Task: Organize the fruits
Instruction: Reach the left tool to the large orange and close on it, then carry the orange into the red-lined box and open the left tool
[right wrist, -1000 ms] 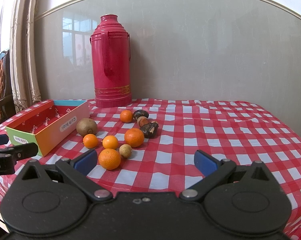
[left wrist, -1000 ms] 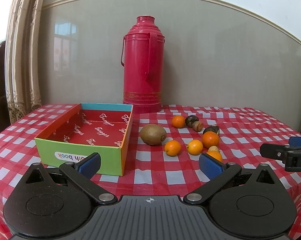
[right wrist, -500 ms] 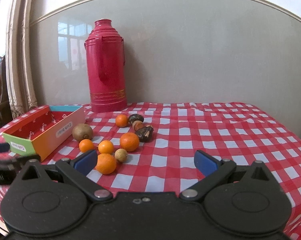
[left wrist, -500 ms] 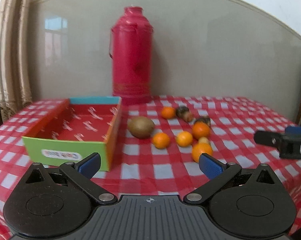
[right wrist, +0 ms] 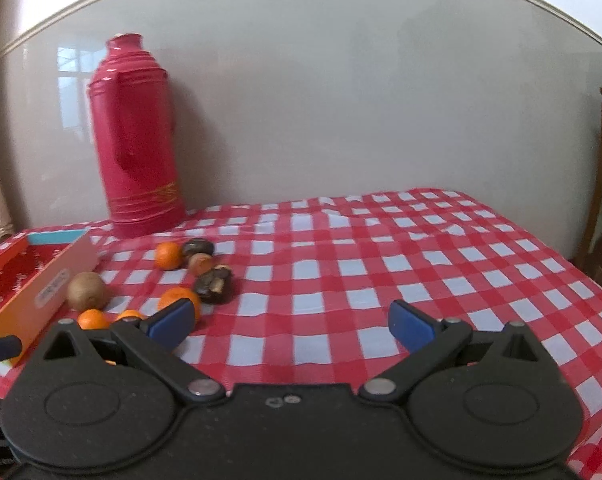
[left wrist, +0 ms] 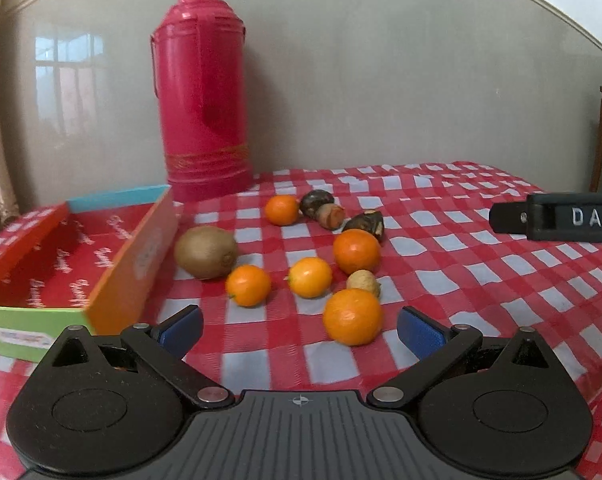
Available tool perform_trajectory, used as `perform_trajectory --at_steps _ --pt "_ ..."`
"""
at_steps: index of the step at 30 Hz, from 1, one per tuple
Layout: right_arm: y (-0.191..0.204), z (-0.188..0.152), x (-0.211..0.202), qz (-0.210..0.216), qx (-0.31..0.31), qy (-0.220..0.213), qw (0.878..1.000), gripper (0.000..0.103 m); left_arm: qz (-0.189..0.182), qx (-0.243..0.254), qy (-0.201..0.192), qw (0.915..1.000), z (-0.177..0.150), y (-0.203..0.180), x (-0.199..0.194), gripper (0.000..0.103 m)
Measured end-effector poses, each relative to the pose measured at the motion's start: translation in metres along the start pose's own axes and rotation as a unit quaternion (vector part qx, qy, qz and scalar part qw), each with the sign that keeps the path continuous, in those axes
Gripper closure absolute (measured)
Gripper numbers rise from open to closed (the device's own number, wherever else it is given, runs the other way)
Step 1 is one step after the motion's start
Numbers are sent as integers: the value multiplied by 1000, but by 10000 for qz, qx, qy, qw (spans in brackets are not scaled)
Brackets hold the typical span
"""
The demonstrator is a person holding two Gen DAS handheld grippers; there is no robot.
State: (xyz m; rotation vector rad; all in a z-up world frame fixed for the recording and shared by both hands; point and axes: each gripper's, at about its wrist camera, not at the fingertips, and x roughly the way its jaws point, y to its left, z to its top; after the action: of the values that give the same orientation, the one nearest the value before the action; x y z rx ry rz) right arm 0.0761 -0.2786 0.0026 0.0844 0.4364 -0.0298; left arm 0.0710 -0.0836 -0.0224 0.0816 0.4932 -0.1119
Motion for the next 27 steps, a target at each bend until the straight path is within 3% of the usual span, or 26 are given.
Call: perform_trajectory --at_steps 2,3,12,16,21,27 --pt "-2 -4 6 -62 -30 81 9999 6 2 -31 74 10000 2 -4 10 8" --pt "-3 -7 10 -117 -61 155 9998 6 -4 -35 135 9999 3 -6 15 26" --pt "-11 -13 17 -223 -79 356 9991 6 -165 -15 451 9988 3 -26 43 28" --pt "-13 -13 17 -216 -51 377 9990 6 -235 -17 506 9984 6 -30 47 63" --pt "-11 -13 17 -192 -97 376 9991 6 -243 -37 487 9985 6 -28 44 63" --pt "-2 -13 22 -120 -62 424 9990 6 -47 2 94 9999 14 -9 24 63"
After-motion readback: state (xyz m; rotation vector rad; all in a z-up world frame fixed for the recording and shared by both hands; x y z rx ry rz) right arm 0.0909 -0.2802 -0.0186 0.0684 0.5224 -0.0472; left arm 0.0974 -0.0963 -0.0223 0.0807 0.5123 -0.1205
